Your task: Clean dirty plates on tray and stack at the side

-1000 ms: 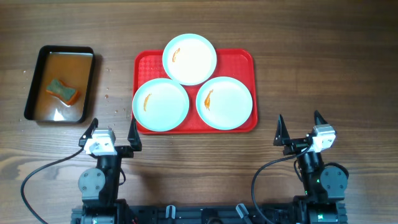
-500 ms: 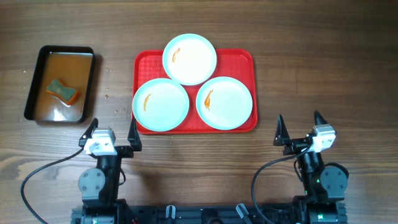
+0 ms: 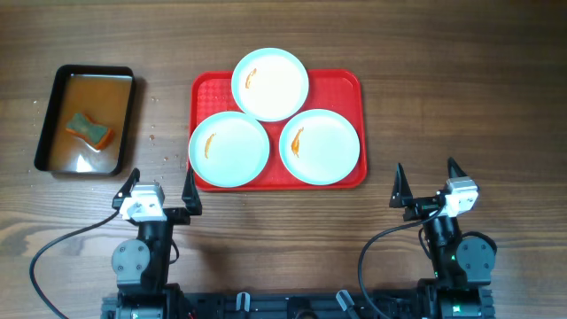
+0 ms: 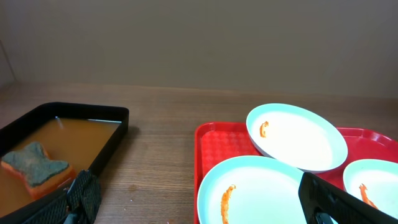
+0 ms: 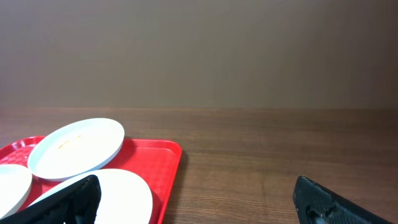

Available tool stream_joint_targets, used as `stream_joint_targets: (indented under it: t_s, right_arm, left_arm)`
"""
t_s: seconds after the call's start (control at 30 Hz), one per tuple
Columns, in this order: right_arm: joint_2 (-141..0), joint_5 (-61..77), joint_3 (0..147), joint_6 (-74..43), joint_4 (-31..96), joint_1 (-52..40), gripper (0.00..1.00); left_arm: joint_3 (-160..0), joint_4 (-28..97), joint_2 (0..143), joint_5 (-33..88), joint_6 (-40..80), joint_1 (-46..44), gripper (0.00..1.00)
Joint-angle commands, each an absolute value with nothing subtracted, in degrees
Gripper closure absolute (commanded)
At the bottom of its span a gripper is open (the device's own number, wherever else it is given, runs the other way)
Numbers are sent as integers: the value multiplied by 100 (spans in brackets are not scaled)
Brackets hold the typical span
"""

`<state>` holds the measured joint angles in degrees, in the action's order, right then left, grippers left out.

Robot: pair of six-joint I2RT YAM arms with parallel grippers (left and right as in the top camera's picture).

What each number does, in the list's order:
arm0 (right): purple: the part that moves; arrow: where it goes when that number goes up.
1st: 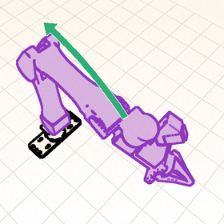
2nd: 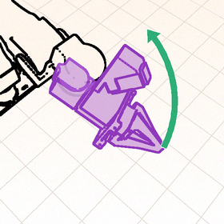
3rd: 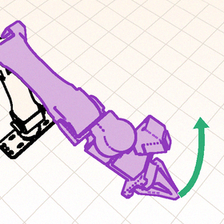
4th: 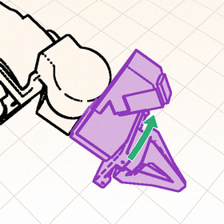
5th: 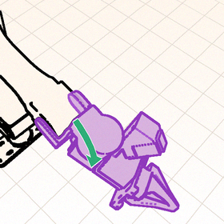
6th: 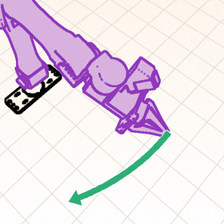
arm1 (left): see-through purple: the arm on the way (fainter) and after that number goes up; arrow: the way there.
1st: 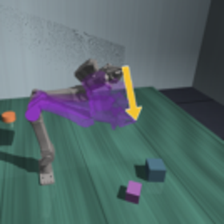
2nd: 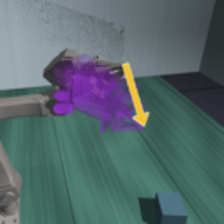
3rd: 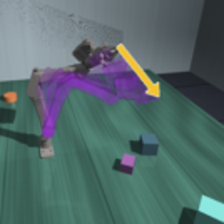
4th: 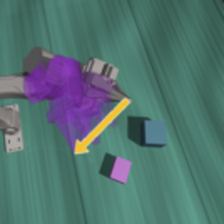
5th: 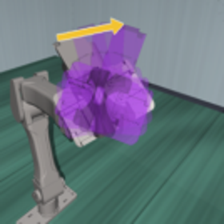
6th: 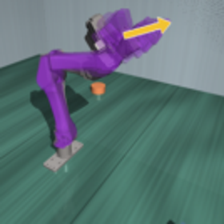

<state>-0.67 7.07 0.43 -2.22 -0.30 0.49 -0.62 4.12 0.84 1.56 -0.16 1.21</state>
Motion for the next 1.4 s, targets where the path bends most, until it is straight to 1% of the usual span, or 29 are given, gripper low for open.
stream_joint_targets:
  t_s: [0.0, 0.17, 0.2, 0.3, 0.33, 0.4, 0.43, 0.5, 0.53, 0.57, 0.6, 0.67, 0.7, 0.77, 0.8, 0.83, 0.87, 0.93, 0.97, 1.0, 1.03, 1.07, 1.13, 1.2, 1.23, 1.3, 1.33, 1.37]
  right_arm:
    - [-43, 757, 30, -150, -47, 84, 0]
    - [-43, 757, 30, -150, -47, 84, 0]
    - [-43, 757, 30, -152, -47, 84, 0]
    - [-43, 757, 30, -152, -47, 84, 0]
    - [-43, 757, 30, -152, -47, 84, 0]
    - [-43, 757, 30, -152, -45, 84, 0]
    - [-43, 757, 30, -150, -47, 84, 0]
    - [-43, 757, 30, -152, -47, 84, 0]
    - [-43, 757, 30, -150, -47, 84, 0]
    - [-43, 757, 30, -150, -47, 84, 0]
    - [-43, 757, 30, -150, -47, 84, 0]
    - [-43, 757, 30, -150, -47, 84, 0]
    - [-43, 757, 30, -152, -47, 84, 0]
    - [-43, 757, 30, -152, -47, 84, 0]
    - [-43, 757, 30, -152, -47, 84, 0]
    - [-43, 757, 30, -152, -47, 84, 0]
    - [-43, 757, 30, -152, -47, 84, 0]
    - [-43, 757, 30, -152, -47, 84, 0]
    - [-43, 757, 30, -152, -47, 84, 0]
    - [-43, 755, 30, -150, -47, 84, 0]
    - [-43, 757, 30, -152, -47, 84, 0]
    - [-43, 757, 30, -150, -47, 84, 0]
    - [-43, 757, 30, -152, -47, 84, 0]
    - [-43, 757, 30, -152, -47, 84, 0]
    - [-43, 757, 30, -150, -47, 84, 0]
    - [-43, 757, 30, -152, -47, 84, 0]
    - [-43, 757, 30, -150, -47, 84, 0]
    - [-43, 757, 30, -150, -47, 84, 0]
  left_arm:
    - [-34, 434, 38, 231, -106, 95, 0]
    - [-34, 432, 38, 237, -102, 95, 0]
    - [-34, 388, 38, 589, 51, 95, 0]
    - [-34, 233, 38, 3092, 1428, 95, 0]
    - [-34, 235, 38, 3594, 1763, 95, 0]
    - [-34, 209, 38, 4206, 2386, 95, 0]
    - [-34, 150, 38, 4241, 2707, 95, 0]
    - [-34, 119, 38, 4405, 3754, 95, 0]
    - [-32, -139, 38, 4722, 4163, 95, 0]
    - [-34, -598, 38, 5068, 4309, 95, 0]
    - [-34, -1352, 38, 5380, 4510, 95, 0]
    - [-73, -2519, 38, 5433, 4816, 97, 0]
    - [-217, -2766, 38, 5301, 4797, 102, 0]
    - [-849, -2163, 154, 5019, 4036, 193, 0]
    - [-1271, -1487, 338, 4912, 3404, 259, 0]
    - [-2161, 38, 906, 4274, 2510, 386, 0]
    - [-2696, 913, 1326, 3621, 2281, 447, 0]
    - [-3983, 2670, 2473, 2080, 2265, 517, 0]
    - [-4628, 3380, 3111, 1614, 2134, 515, 0]
    - [-5419, 4132, 3913, 1396, 1789, 515, 0]
    - [-6355, 4984, 4904, 1450, 1688, 515, 0]
    - [-6652, 5212, 5290, 1446, 1686, 517, 0]
    - [-6923, 4921, 5951, 1411, 1688, 517, 0]
    - [-7437, 5057, 6611, 908, 1739, 550, 0]
    - [-8036, 5559, 7155, 572, 1828, 644, 0]
    - [-9758, 6772, 8595, -320, 2239, 1055, 0]
    - [-10254, 6923, 9041, -513, 2379, 1249, 0]
    - [-10632, 6777, 9588, -517, 2552, 1575, 0]
